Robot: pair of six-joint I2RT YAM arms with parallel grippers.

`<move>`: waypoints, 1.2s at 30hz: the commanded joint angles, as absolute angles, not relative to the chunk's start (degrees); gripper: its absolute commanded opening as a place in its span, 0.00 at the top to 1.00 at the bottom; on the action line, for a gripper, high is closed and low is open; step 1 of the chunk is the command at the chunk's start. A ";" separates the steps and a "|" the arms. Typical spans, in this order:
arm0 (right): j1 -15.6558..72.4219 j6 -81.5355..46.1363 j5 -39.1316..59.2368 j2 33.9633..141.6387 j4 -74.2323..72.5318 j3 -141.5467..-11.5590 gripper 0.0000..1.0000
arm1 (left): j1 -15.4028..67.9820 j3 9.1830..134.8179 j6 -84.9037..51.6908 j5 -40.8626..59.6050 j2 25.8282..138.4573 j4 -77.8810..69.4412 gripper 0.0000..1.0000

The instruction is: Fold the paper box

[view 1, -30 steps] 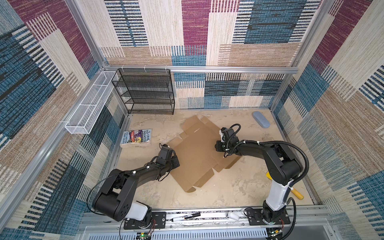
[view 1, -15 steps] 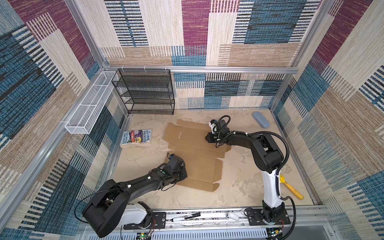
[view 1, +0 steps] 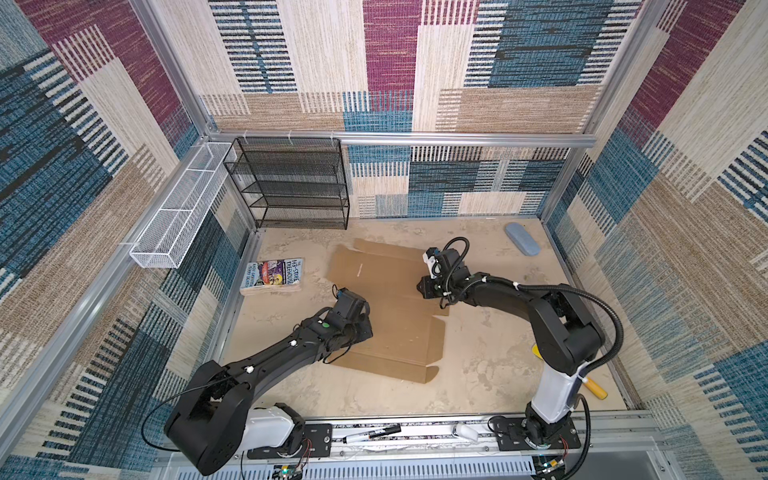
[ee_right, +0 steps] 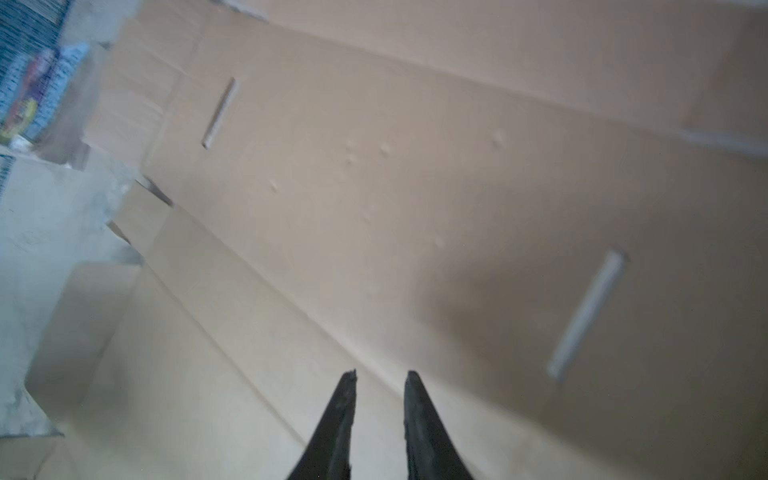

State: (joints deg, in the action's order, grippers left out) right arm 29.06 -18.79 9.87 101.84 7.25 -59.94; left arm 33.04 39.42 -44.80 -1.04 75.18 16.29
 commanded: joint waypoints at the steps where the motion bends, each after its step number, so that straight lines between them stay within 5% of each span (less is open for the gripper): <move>1: 30.48 -22.53 8.64 96.45 5.28 -54.04 0.78 | 30.75 39.30 -38.71 -0.36 76.89 16.43 1.00; 8: 34.34 -27.74 9.06 90.82 2.88 -45.85 0.79 | 28.56 38.96 -38.33 1.85 84.83 11.39 1.00; 17: 34.38 -28.32 7.97 96.27 1.05 -48.88 0.80 | 29.21 32.85 -44.12 5.00 87.37 4.90 1.00; 36: 34.37 -26.40 7.30 102.17 -2.84 -52.30 0.81 | 35.55 24.42 -52.03 -0.92 71.33 12.28 0.97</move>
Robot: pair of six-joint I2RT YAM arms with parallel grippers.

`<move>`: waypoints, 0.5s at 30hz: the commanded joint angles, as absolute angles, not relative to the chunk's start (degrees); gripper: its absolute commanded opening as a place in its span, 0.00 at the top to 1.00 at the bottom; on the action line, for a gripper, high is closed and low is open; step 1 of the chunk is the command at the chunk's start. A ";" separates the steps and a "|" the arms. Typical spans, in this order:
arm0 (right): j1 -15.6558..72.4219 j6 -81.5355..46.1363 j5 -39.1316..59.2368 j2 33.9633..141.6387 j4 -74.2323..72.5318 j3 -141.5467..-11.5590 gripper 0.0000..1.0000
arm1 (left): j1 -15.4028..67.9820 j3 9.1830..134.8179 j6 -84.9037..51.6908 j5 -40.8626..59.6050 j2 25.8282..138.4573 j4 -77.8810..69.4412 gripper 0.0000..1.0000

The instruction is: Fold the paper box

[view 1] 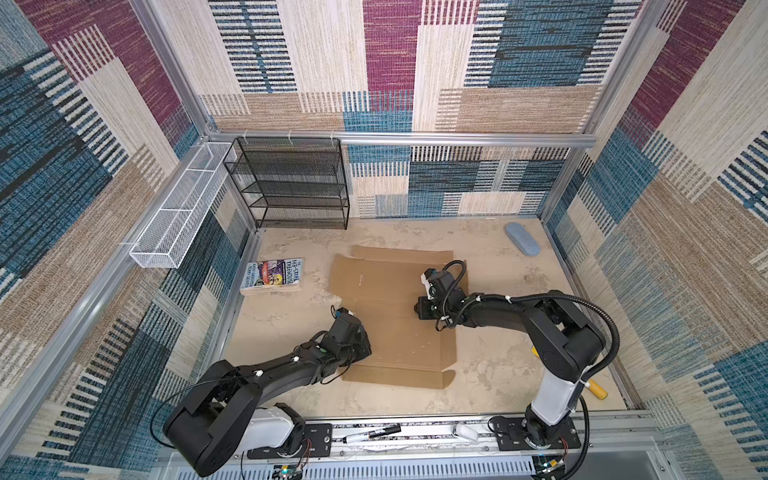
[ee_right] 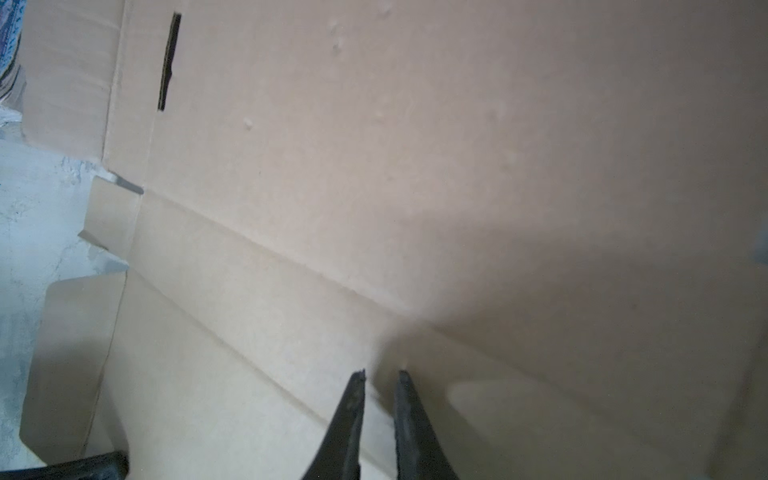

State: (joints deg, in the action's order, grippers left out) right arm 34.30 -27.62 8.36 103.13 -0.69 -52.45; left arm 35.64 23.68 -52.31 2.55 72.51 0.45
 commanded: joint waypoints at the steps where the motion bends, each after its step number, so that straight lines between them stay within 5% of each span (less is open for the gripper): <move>1: 34.37 -25.92 7.26 101.62 -2.45 -52.42 0.79 | 35.60 25.50 -51.08 -1.70 70.66 13.73 0.88; 4: 34.37 -24.65 7.21 99.76 -1.14 -52.98 0.73 | 35.40 29.71 -47.82 -4.45 69.40 18.13 0.56; 11: 34.37 -22.86 7.81 95.84 1.53 -54.39 0.56 | 32.08 42.18 -37.18 -8.90 68.71 25.75 0.38; 15: 34.46 -23.22 9.72 95.27 2.60 -54.97 0.48 | 26.83 49.54 -30.57 -6.95 70.73 28.68 0.11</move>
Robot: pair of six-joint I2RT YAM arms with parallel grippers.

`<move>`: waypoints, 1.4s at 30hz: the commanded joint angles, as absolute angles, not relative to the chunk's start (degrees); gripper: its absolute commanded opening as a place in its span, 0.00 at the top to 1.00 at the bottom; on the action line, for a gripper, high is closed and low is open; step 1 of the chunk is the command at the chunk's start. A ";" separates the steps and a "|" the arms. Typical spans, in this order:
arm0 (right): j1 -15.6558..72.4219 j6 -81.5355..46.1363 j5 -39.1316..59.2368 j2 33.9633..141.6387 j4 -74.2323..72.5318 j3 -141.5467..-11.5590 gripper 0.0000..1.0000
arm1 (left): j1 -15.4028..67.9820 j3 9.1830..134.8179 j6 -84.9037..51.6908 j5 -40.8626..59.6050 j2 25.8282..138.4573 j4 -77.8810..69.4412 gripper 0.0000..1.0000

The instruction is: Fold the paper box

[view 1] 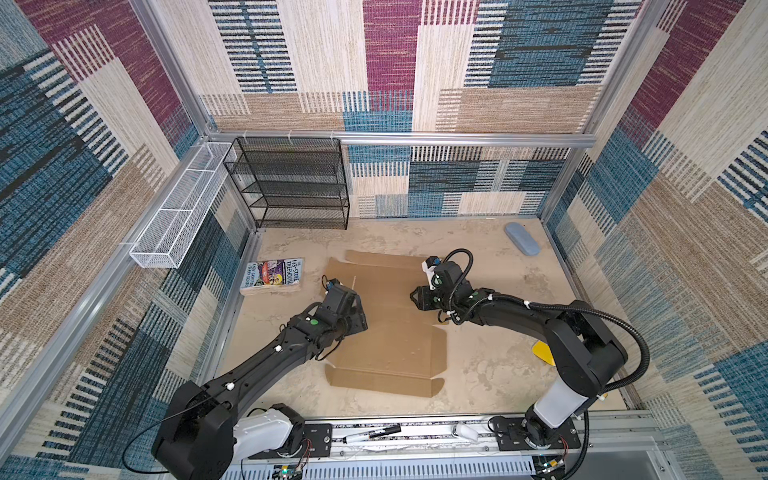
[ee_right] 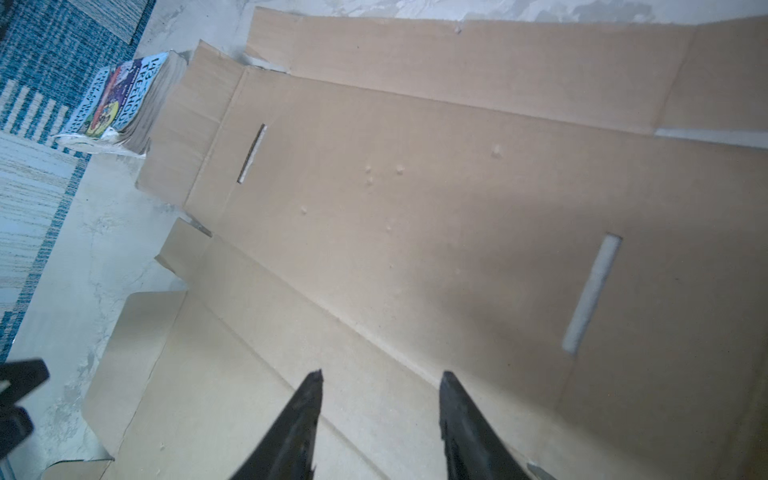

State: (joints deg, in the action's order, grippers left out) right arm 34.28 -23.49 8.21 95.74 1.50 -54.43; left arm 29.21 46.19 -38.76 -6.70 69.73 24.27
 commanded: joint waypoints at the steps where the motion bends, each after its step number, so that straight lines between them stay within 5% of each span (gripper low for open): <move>1: 34.54 -23.45 9.73 95.14 2.90 -54.86 0.47 | 24.94 51.34 -28.54 -6.20 71.69 29.07 0.05; 6: 34.89 -24.99 9.76 95.25 2.85 -53.72 0.46 | 17.14 58.44 -23.64 -1.44 77.46 30.50 0.04; 17: 35.42 -24.87 10.99 96.92 2.97 -52.89 0.46 | 7.18 72.94 -15.31 14.12 98.50 31.08 0.27; 42: 35.41 -23.69 12.53 105.06 4.58 -58.14 0.47 | 1.85 80.00 -7.21 16.79 111.71 28.21 0.25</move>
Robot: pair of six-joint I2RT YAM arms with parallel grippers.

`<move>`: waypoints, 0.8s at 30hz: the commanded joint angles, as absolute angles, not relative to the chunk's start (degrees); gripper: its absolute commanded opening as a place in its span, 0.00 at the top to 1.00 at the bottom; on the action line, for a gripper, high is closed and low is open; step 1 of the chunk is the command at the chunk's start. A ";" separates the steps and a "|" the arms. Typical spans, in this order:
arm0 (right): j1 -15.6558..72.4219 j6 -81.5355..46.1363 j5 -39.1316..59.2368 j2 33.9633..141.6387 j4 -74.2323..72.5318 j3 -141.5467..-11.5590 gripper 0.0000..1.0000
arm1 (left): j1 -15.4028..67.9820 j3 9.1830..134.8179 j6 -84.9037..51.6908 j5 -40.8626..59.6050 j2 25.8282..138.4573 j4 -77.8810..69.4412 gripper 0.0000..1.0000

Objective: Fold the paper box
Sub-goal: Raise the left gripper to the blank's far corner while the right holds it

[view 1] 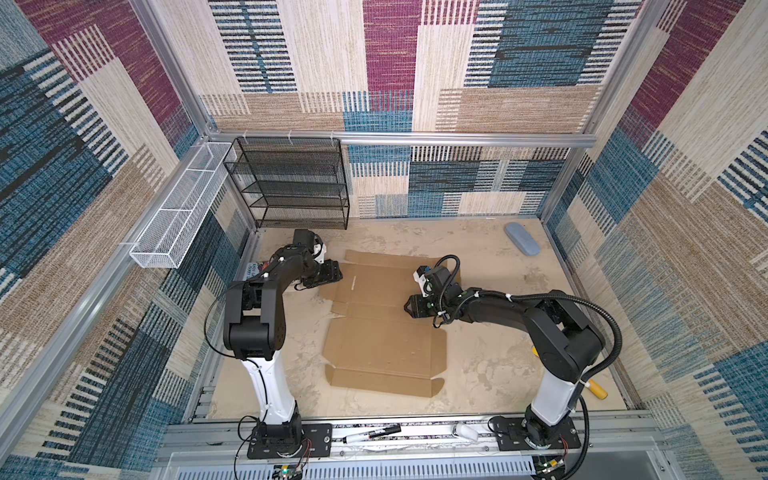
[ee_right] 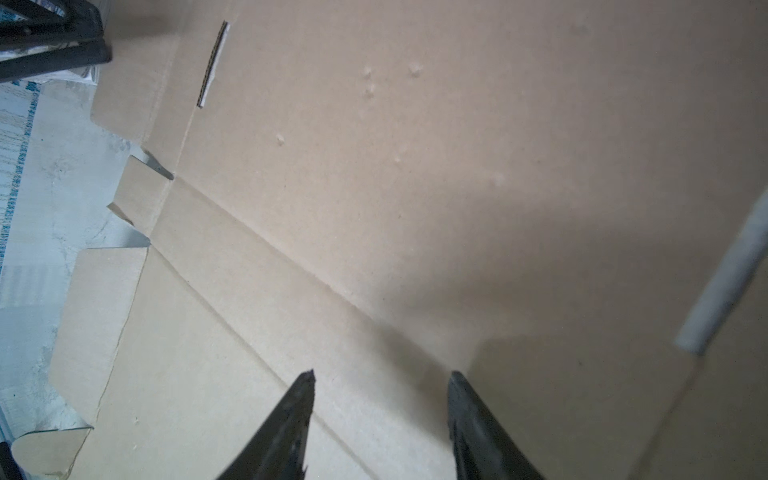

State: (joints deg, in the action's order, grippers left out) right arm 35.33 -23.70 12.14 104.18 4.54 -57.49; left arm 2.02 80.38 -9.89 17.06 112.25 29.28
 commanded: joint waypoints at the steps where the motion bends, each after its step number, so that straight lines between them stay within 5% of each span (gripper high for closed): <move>1: 35.42 -23.81 12.32 105.33 4.51 -58.08 0.47 | 1.80 79.94 -7.05 16.32 111.54 28.19 0.25; 24: 35.33 -24.17 10.24 112.85 6.76 -60.03 0.48 | 0.67 77.90 -5.45 10.20 108.72 25.66 0.19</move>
State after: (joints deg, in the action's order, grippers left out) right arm 35.29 -23.90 12.88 111.35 -3.09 -60.75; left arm 0.99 78.08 -6.07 11.70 109.27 26.26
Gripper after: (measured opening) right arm 0.520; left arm 0.804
